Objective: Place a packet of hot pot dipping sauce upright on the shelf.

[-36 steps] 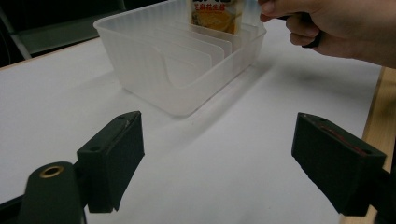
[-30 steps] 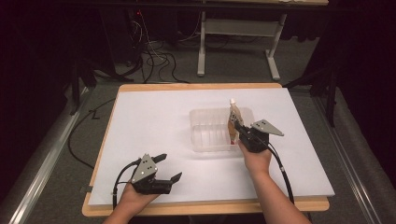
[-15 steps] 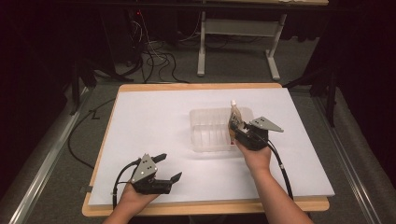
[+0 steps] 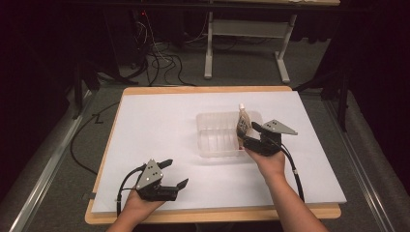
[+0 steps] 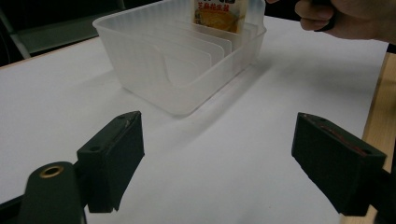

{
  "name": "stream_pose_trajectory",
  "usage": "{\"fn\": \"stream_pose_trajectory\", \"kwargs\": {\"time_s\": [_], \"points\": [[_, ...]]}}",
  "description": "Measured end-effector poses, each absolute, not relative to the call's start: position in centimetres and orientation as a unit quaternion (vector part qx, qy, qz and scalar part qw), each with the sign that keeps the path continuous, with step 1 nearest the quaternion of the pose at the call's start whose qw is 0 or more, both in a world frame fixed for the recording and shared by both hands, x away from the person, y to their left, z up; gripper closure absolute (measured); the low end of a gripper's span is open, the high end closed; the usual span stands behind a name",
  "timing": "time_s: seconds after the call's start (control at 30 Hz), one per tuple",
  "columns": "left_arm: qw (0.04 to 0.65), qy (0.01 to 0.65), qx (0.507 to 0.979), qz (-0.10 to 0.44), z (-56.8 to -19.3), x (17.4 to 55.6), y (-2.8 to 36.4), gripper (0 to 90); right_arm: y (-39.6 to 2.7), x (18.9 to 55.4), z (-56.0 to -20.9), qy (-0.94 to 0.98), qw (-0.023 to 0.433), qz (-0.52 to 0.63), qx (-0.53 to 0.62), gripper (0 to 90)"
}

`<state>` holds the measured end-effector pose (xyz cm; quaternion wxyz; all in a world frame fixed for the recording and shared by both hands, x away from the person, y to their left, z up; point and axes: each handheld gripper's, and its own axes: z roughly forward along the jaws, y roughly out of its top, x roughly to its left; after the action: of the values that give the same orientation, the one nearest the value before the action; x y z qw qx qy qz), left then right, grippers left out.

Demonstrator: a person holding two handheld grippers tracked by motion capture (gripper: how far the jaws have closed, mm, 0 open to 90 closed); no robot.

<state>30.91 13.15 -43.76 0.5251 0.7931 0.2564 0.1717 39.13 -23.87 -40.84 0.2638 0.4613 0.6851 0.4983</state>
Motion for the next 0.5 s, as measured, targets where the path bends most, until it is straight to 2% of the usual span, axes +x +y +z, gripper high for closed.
{"fn": "stream_pose_trajectory", "kwargs": {"time_s": [0.27, 0.5], "points": [[0.523, 0.259, 0.793, 0.173, -43.8, 30.9, 13.2, 17.4, -26.0, 36.3, -40.0, 0.69, 0.267, 0.505, 0.445, 27.9], [0.52, 0.26, 0.795, 0.172, -43.9, 30.9, 13.0, 17.4, -29.4, 33.1, -39.9, 0.692, 0.28, 0.496, 0.443, 24.1]]}}
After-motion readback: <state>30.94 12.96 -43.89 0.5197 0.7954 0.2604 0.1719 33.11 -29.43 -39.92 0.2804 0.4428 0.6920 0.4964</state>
